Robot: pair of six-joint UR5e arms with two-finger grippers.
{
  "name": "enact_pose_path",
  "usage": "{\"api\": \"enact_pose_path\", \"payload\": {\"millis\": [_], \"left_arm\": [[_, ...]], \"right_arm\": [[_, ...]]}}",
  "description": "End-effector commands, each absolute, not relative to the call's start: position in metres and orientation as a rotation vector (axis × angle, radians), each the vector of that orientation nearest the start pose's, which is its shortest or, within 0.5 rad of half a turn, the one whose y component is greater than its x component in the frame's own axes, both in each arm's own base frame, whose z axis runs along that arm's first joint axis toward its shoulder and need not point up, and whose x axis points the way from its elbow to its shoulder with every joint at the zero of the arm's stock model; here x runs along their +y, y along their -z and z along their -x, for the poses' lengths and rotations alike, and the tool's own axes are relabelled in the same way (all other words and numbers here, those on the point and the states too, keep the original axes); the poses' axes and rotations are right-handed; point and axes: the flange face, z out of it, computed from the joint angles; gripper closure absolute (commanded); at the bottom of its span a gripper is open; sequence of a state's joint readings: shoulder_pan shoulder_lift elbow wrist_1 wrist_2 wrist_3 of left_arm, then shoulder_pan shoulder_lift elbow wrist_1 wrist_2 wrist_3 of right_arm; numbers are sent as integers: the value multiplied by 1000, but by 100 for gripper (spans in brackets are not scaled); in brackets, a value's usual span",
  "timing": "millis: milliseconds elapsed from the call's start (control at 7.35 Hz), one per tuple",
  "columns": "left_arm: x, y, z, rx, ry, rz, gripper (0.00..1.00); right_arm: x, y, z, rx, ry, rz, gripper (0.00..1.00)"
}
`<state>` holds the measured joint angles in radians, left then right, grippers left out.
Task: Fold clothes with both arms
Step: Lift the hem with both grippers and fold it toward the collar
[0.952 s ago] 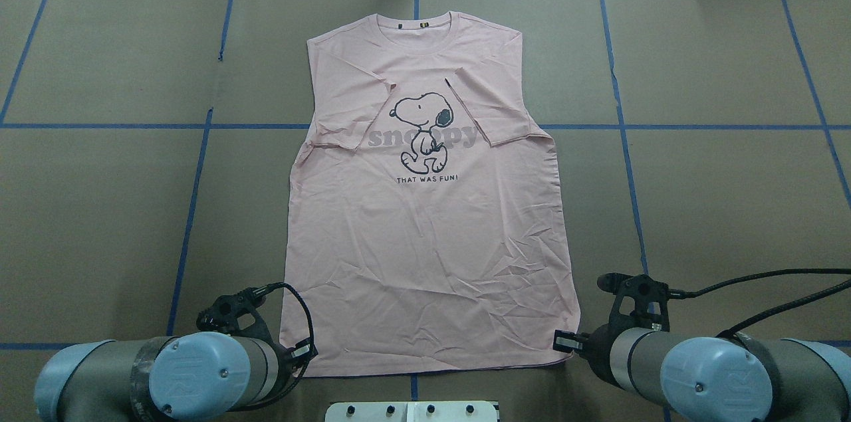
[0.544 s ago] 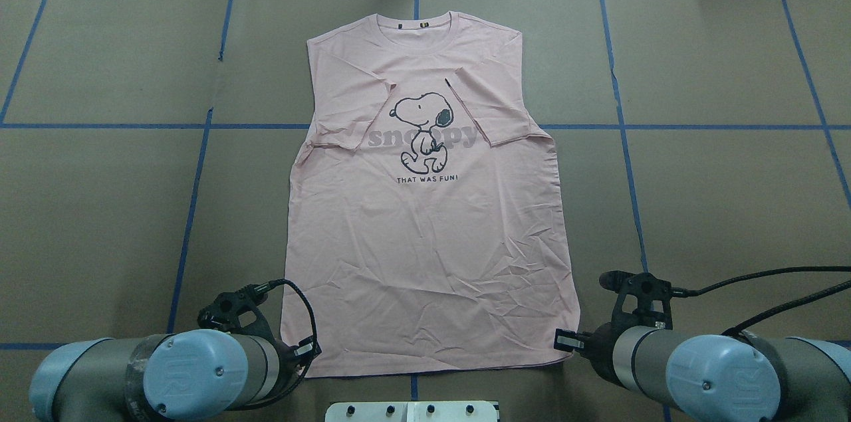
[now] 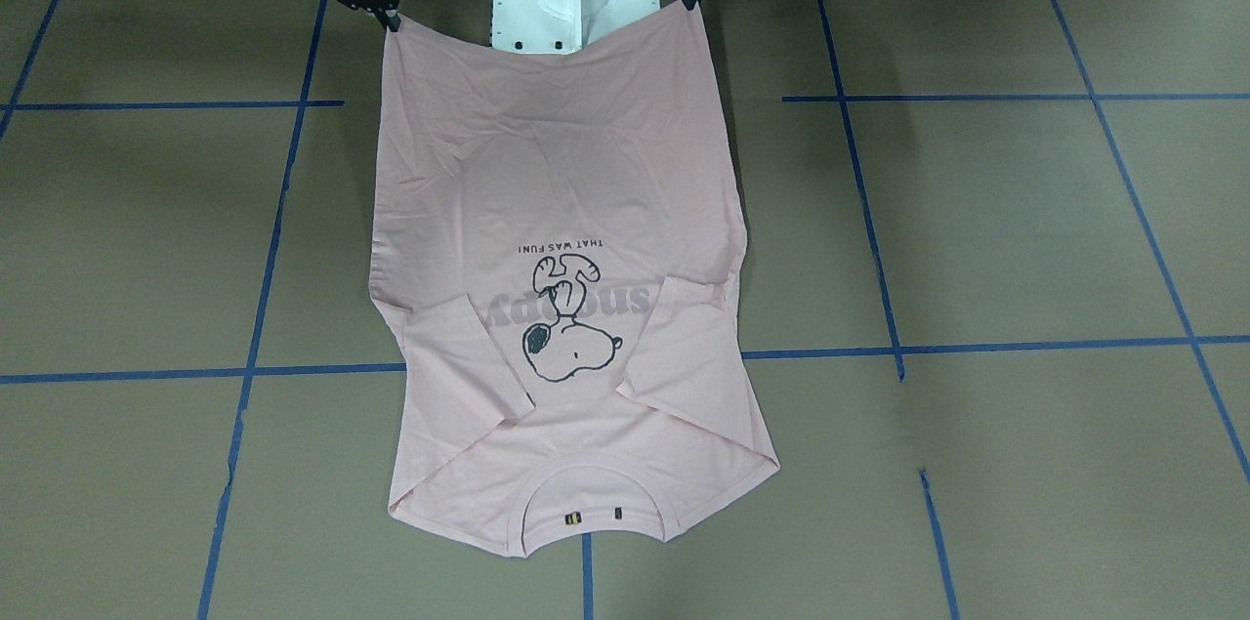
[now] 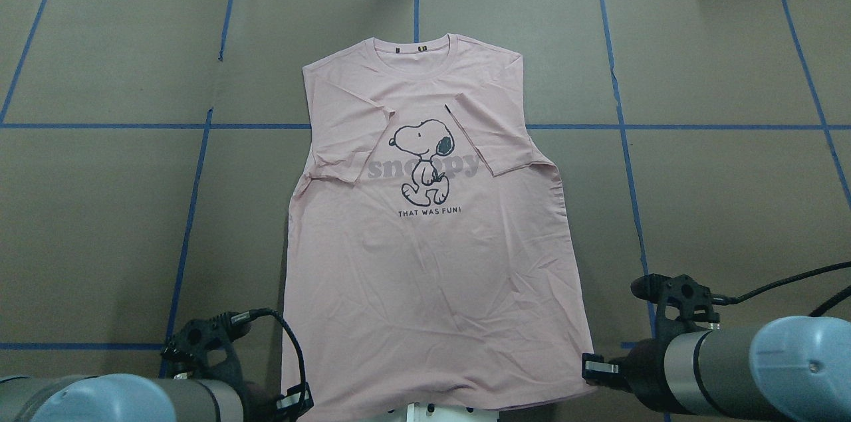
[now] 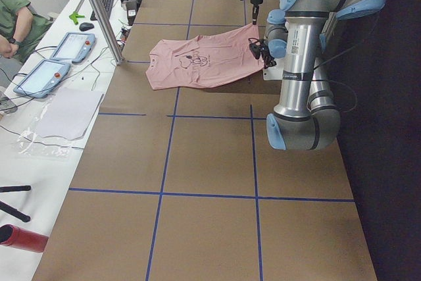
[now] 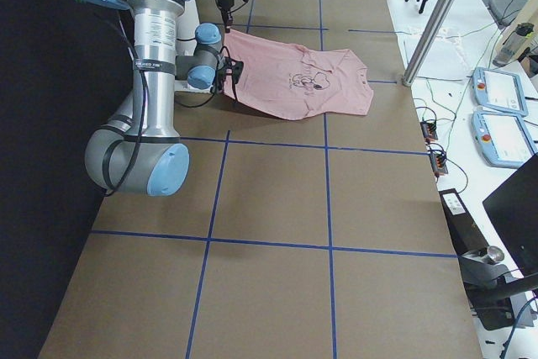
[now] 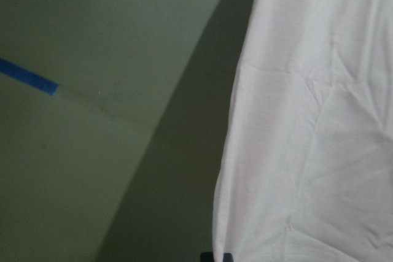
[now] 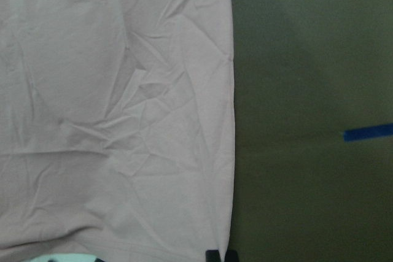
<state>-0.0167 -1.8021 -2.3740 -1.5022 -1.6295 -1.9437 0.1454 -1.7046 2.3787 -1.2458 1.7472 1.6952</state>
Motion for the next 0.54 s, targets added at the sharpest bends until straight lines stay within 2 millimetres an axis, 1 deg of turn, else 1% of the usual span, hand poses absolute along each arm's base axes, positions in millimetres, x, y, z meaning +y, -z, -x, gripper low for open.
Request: {"api": "enact_pose_path", "payload": {"millis": [0, 136, 272, 408], "left_arm": [[-103, -178, -378, 970, 248, 271, 100], [-108, -178, -377, 971, 241, 255, 100], [-124, -178, -377, 979, 215, 199, 100], [-152, -179, -370, 991, 210, 122, 100]], "right_arm": [[-152, -276, 322, -1054, -77, 279, 100], [-160, -274, 320, -1063, -94, 270, 100], [-187, -279, 319, -1075, -75, 177, 100], [-225, -280, 326, -1094, -36, 58, 100]]}}
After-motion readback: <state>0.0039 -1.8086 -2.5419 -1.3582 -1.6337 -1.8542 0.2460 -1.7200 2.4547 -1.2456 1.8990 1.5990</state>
